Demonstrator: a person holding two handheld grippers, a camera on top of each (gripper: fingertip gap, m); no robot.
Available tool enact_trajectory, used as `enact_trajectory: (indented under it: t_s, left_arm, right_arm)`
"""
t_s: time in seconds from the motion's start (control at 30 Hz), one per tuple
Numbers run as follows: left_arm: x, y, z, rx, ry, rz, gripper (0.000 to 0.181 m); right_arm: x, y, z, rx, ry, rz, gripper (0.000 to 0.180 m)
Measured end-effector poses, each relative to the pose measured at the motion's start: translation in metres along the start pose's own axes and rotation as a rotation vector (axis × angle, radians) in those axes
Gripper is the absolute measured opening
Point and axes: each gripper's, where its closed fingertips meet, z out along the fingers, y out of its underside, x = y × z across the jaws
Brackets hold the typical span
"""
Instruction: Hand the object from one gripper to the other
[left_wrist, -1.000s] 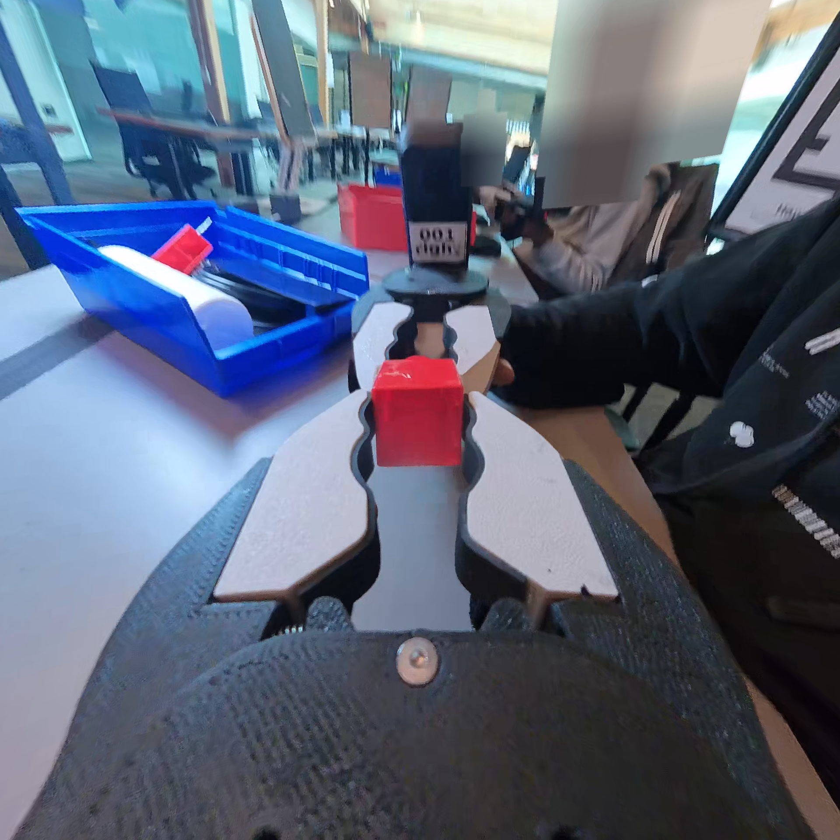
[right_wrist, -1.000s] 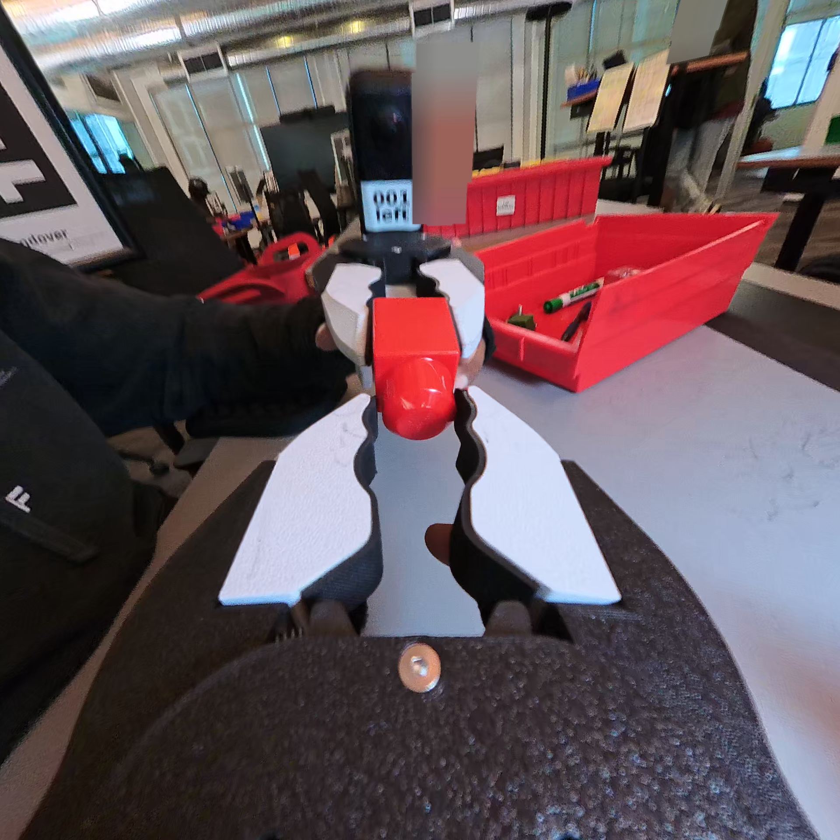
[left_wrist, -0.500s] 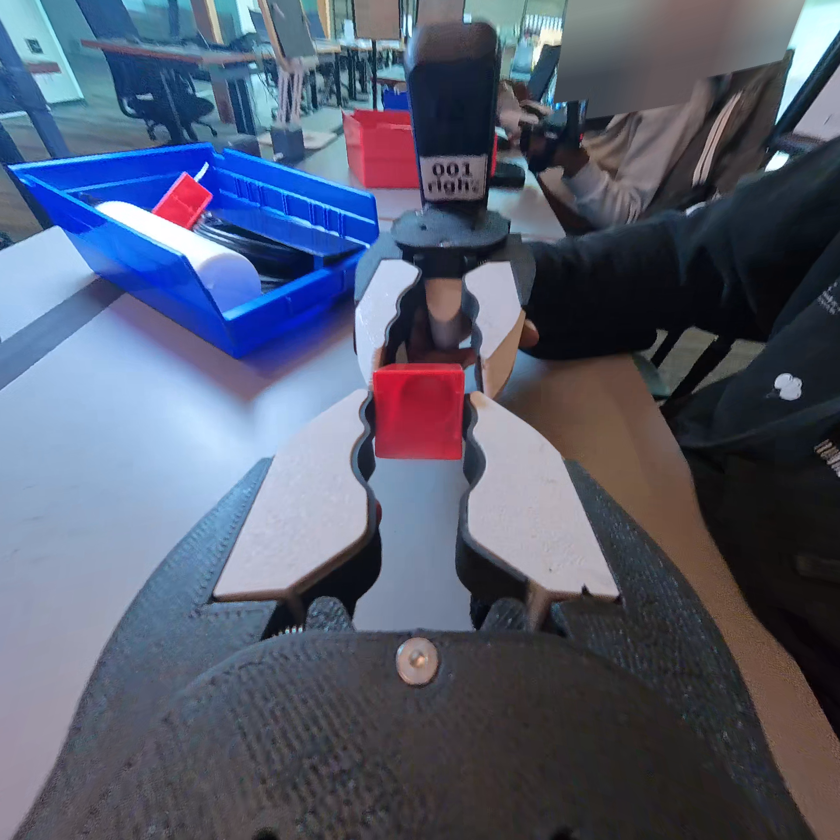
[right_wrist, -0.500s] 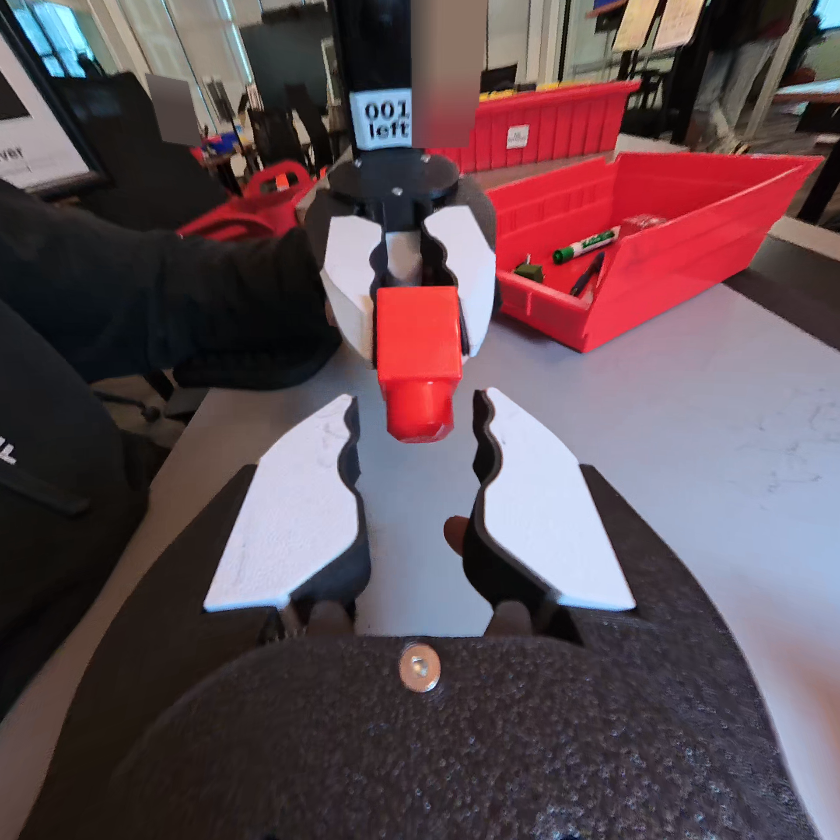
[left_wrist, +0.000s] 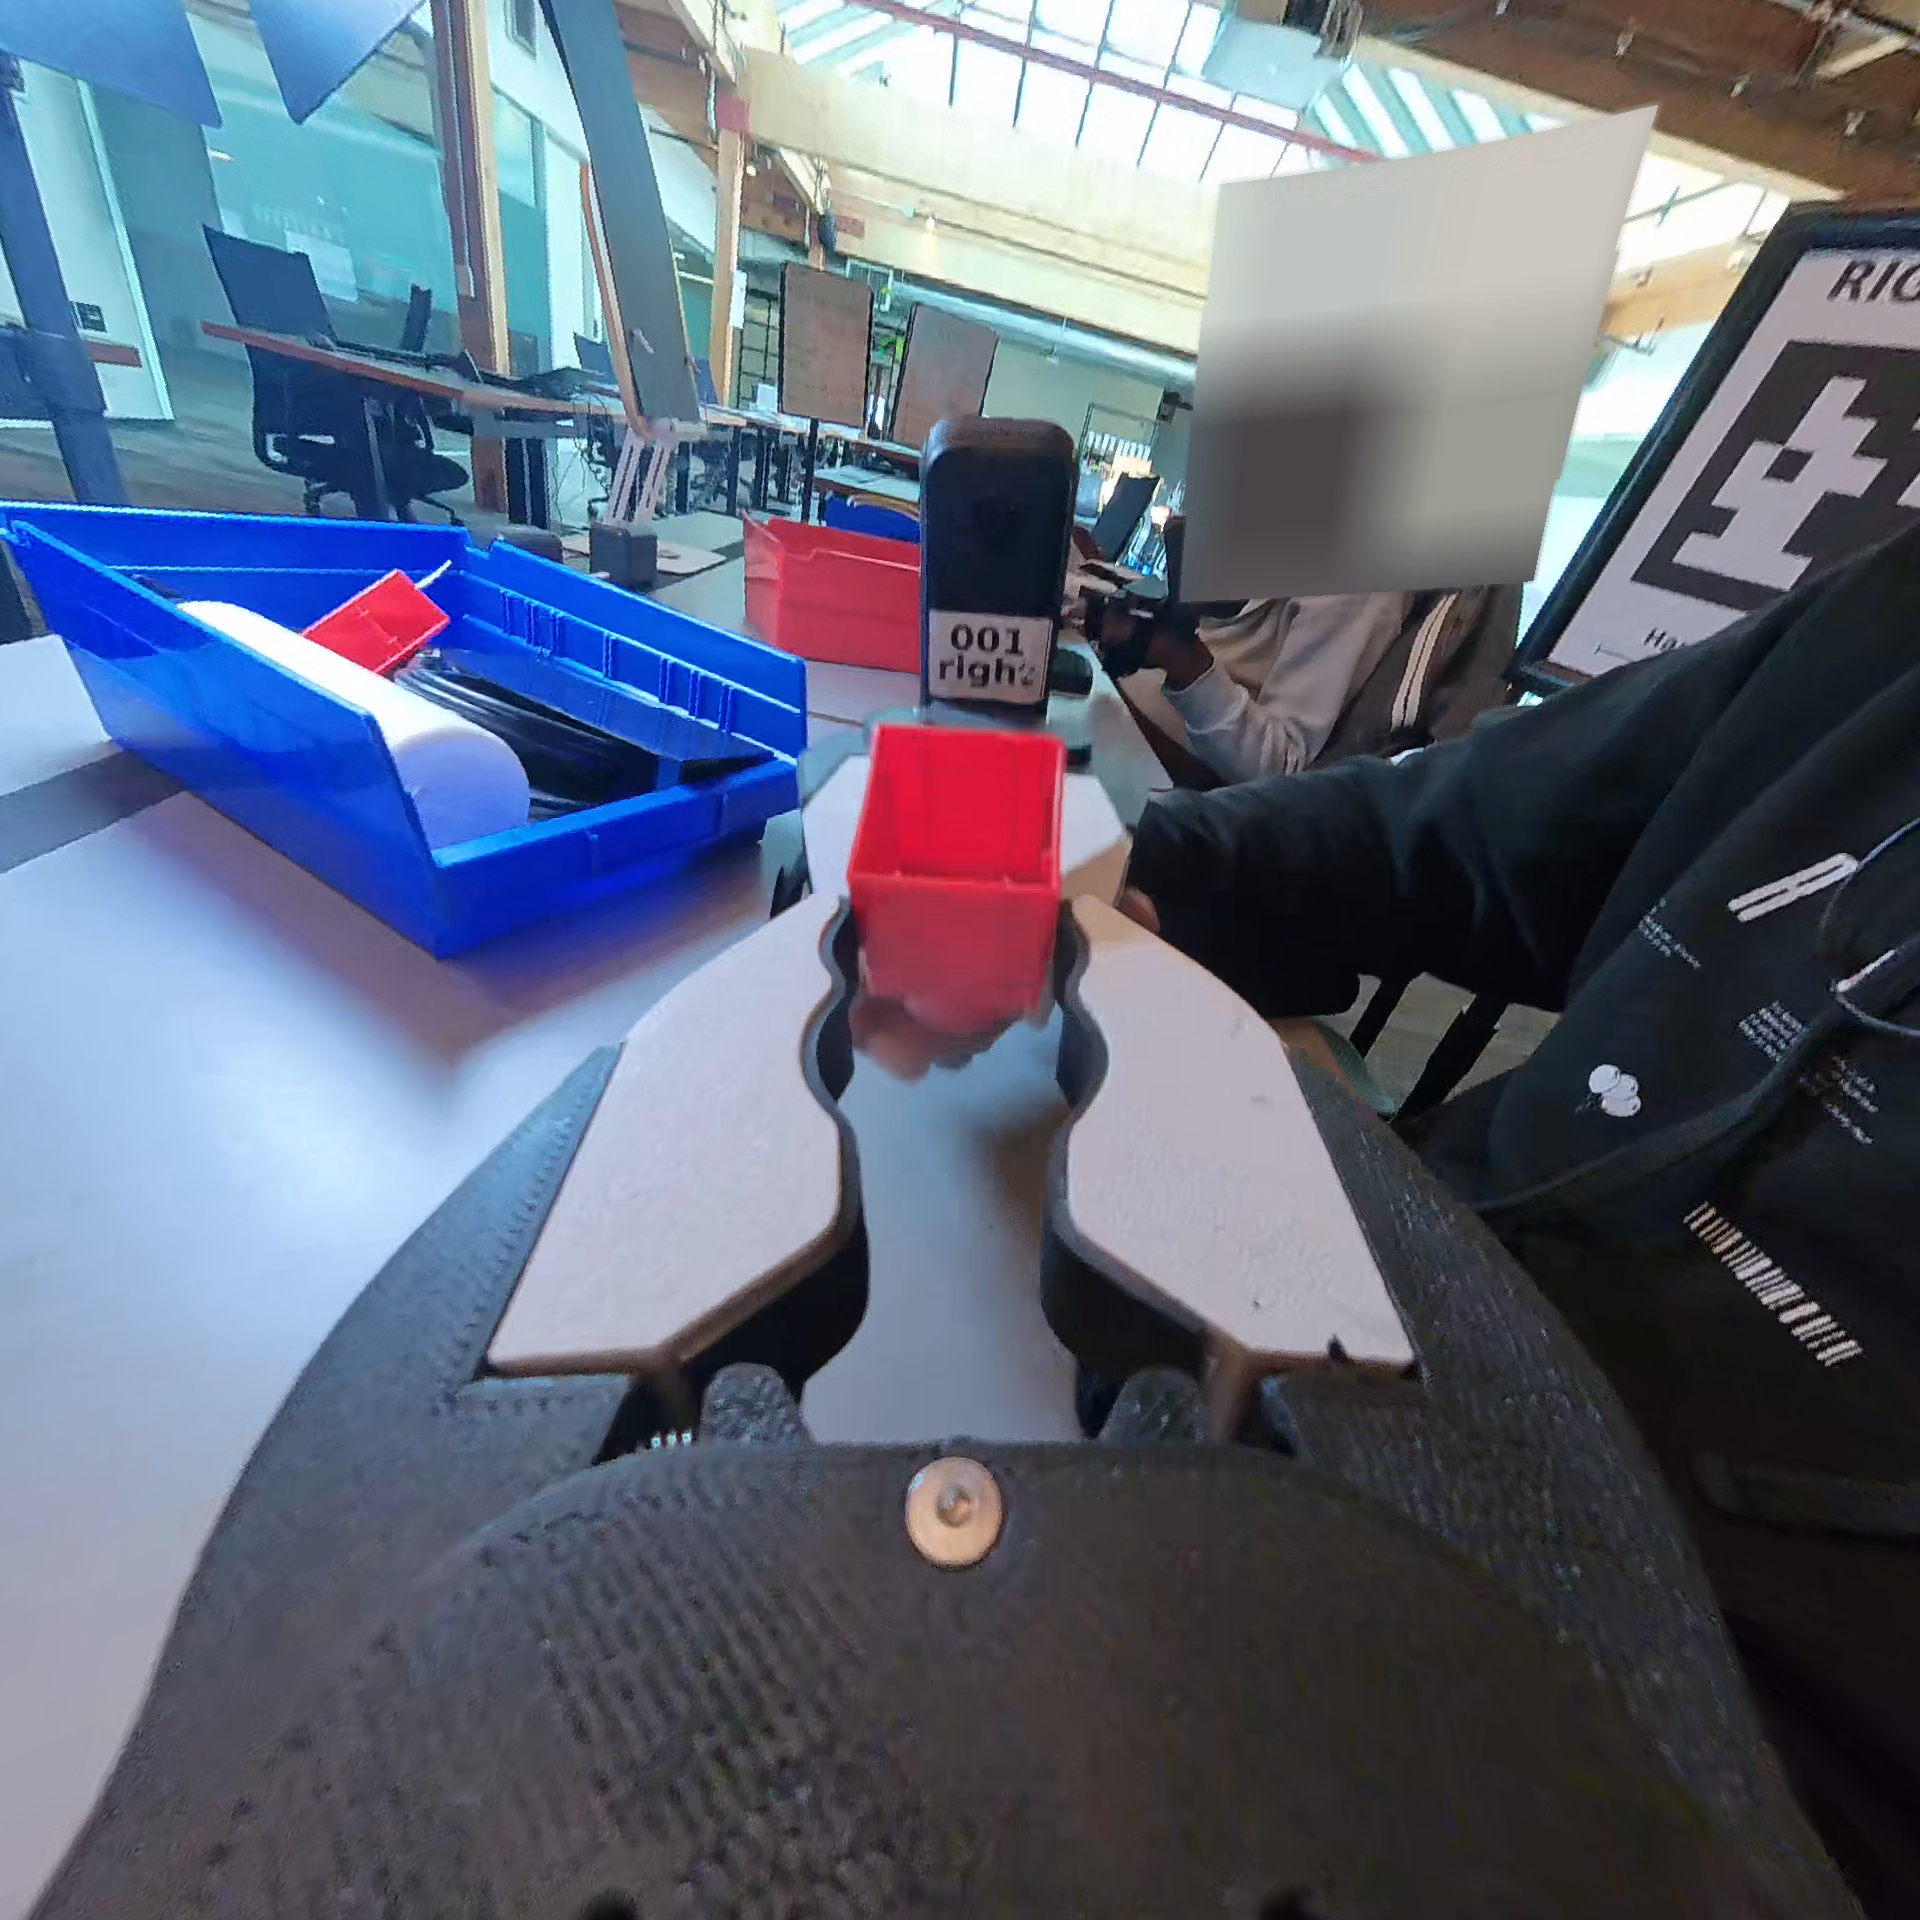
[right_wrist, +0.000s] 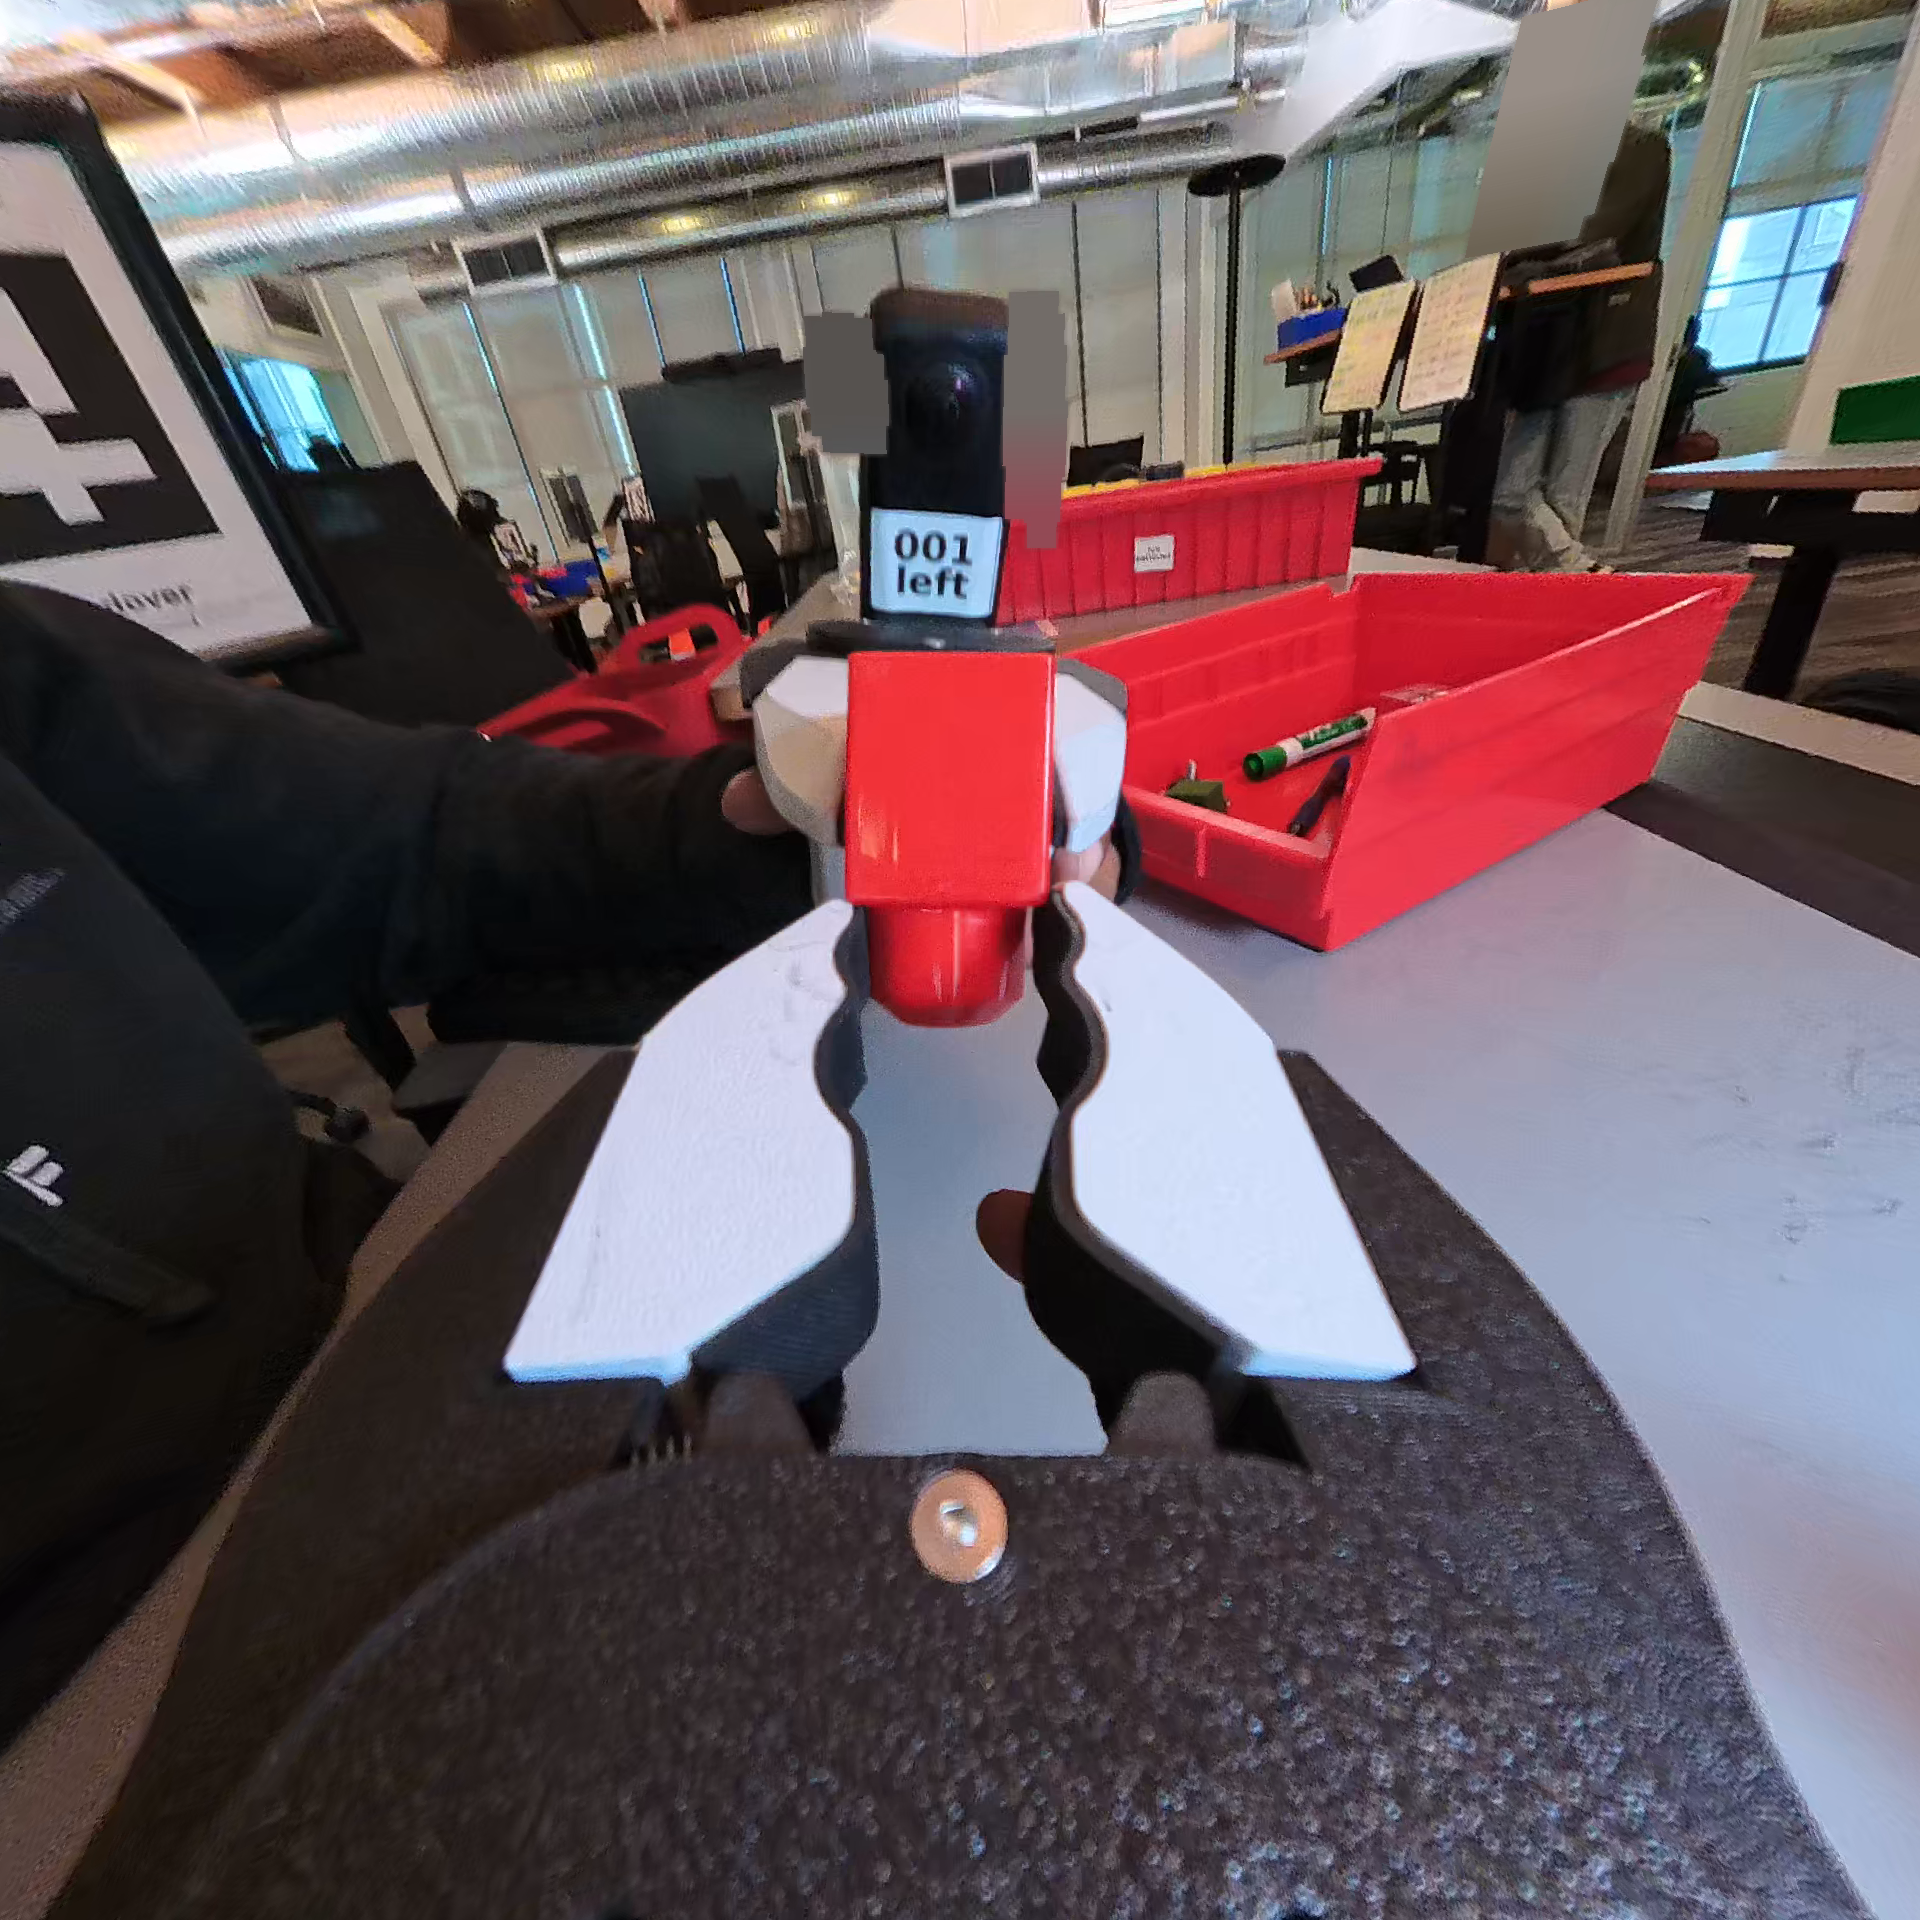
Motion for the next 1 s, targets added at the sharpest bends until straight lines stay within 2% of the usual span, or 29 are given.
enact_trajectory:
  t_s: [0.13,0.23,0.3,0.4,0.53,0.63,0.87,1.0]
  left_arm:
    - [-0.004,0.005,-0.003,-0.061,-0.021,0.021,0.036]
    - [-0.011,0.015,-0.007,-0.156,-0.065,0.057,0.036]
    - [-0.010,0.020,-0.006,-0.190,-0.058,0.063,0.036]
    - [-0.007,0.027,-0.001,-0.228,-0.053,0.071,0.036]
    - [-0.005,0.016,0.000,-0.152,-0.054,0.073,0.035]
    - [-0.002,0.012,0.001,-0.104,-0.028,0.029,0.044]
    - [0.002,0.016,0.000,-0.120,0.022,-0.004,0.035]
    - [0.000,0.028,-0.001,-0.217,0.002,0.038,0.035]
  right_arm:
    - [0.003,0.012,0.004,-0.085,0.021,-0.012,0.030]
    - [0.007,0.014,0.000,-0.142,0.025,-0.018,0.046]
    - [0.007,0.015,-0.001,-0.164,0.029,-0.030,0.048]
    - [0.003,0.023,0.002,-0.193,0.025,-0.058,0.035]
    - [0.003,0.008,0.001,-0.092,0.023,-0.035,0.035]
    - [0.003,-0.006,-0.003,0.002,0.026,-0.012,0.035]
    - [-0.001,0.002,-0.002,-0.034,-0.016,0.015,0.035]
    - [0.000,0.002,-0.004,-0.059,-0.007,0.012,0.041]
